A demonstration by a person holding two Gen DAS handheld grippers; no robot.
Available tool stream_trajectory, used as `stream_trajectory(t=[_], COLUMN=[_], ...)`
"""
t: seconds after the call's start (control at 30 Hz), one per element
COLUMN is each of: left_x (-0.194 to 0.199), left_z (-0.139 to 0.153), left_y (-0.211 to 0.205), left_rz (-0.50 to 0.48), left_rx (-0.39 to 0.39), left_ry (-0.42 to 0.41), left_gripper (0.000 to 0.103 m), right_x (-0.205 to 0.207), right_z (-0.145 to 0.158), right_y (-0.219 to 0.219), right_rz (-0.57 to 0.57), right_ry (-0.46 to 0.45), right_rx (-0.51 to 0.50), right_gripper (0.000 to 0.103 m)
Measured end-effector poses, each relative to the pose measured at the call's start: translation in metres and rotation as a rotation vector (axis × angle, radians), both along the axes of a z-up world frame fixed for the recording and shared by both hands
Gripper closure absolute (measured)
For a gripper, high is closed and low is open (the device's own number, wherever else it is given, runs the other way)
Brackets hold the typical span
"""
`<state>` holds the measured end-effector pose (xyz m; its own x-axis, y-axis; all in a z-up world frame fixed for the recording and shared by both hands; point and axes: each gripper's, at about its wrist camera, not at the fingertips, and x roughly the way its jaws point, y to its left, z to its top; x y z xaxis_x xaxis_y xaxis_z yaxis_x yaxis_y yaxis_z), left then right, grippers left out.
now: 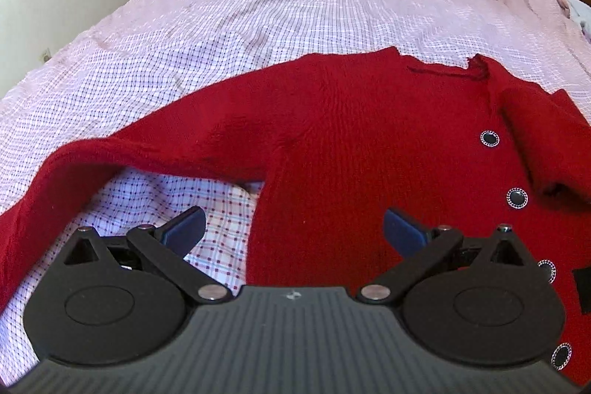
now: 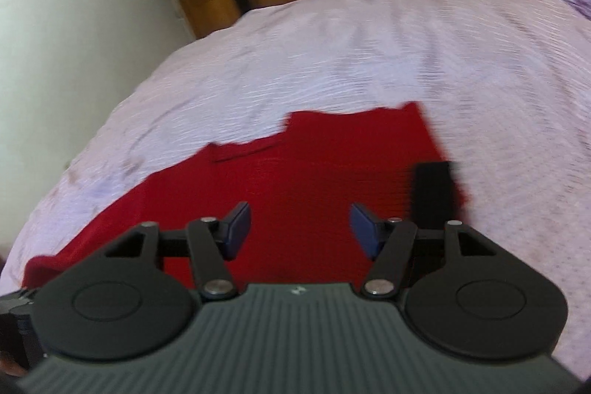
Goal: Fold small clothes
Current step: 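Lift the sleeve and fold it across the cardigan body with the right gripper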
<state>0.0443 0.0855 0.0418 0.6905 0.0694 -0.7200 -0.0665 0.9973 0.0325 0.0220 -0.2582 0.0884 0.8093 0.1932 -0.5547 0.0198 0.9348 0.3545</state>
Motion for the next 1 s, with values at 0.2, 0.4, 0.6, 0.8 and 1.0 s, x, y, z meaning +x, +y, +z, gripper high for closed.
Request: stream_trajectory(t=[0.2,0.4,0.6,0.8,1.0], left_x=[0.000,0.002,0.000,-0.001,-0.004], left_z=[-0.005,-0.006,-0.010,-0.015,-0.018], left_y=[-0.001,0.000,0.004,0.008,0.009], left_rz=[0.010,0.030,0.045,0.055,0.054], left_rx=[0.017,0.023,0.042,0.008,-0.003], left_ry=[0.025,0.036,0.043,0.045,0.037], left_gripper=[0.000,0.000,0.000,0.000,0.000], right_x=[-0.009,-0.002,0.005,0.005,0.001], right_z=[-0.016,-0.035,-0.048,-0.054,-0.050], right_y=[-0.045,-0.045,-0.041,-0.041,-0.043], right_rz=[-0.145,-0.121,-0.094,-0.062,-0.028], right_ry=[0.068,0.132,0.134,0.119,0.111], right_rx=[-0.039,-0.032,-0.054,-0.002,0.087], right_gripper=[0.040,0.040,0.040,0.047,0.086])
